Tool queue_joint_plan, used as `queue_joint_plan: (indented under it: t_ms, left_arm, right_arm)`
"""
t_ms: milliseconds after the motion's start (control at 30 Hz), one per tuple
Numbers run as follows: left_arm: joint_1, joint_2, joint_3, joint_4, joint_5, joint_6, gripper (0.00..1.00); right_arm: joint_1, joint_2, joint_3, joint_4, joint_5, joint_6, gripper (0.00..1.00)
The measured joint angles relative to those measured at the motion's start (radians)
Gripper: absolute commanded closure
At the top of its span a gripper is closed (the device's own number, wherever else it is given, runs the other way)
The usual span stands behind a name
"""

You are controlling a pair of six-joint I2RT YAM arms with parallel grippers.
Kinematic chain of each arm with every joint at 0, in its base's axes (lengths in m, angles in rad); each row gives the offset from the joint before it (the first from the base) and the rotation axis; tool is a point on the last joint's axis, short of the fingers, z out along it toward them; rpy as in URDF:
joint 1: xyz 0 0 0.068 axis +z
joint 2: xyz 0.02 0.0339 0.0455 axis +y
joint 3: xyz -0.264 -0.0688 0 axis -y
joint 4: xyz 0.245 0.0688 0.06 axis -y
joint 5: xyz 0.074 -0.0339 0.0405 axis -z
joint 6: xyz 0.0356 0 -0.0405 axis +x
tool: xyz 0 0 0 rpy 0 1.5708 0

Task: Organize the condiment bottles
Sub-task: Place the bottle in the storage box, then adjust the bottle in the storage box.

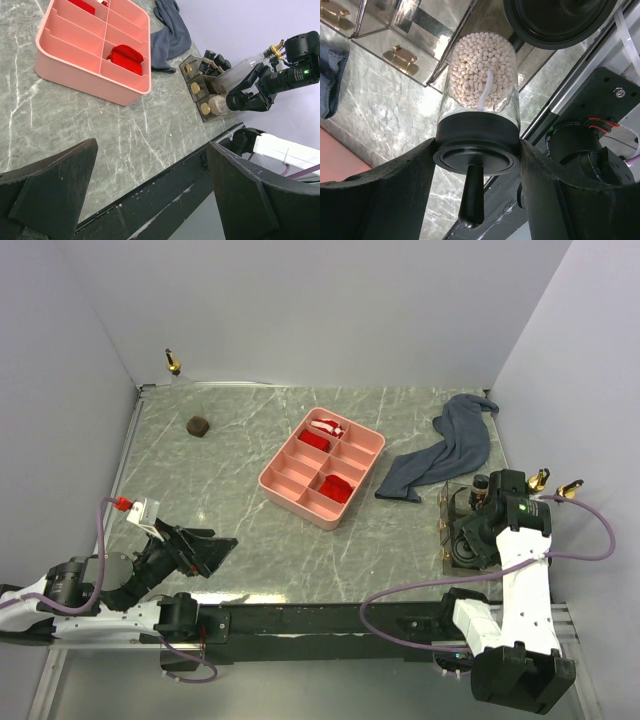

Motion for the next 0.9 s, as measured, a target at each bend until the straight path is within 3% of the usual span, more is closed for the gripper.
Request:
queue_joint_plan:
  t_ms: [133,233,633,900]
  left_arm:
    - [0.0,0.0,0.0,0.0,0.0,0.0,0.03]
    - [0.0,0.0,0.0,0.0,0.0,0.0,0.03]
    - [0.0,0.0,0.0,0.001,0.001,0.001,0.03]
    - [0.0,0.002,0.0,0.001,0.002,0.001,0.03]
  right_arm:
    - [-0.004,0.0,0.005,0.003,0.005,0.006,0.18]
    - [-0.004,0.0,0.028,0.003,0.018,0.015,0.15]
    - [-0.007,-0.021,0.101,-0.012,0.031,-0.008,0.17]
    - [-0.008,-0.065,0.173,-0.04,-0.068,-0.064,0.21]
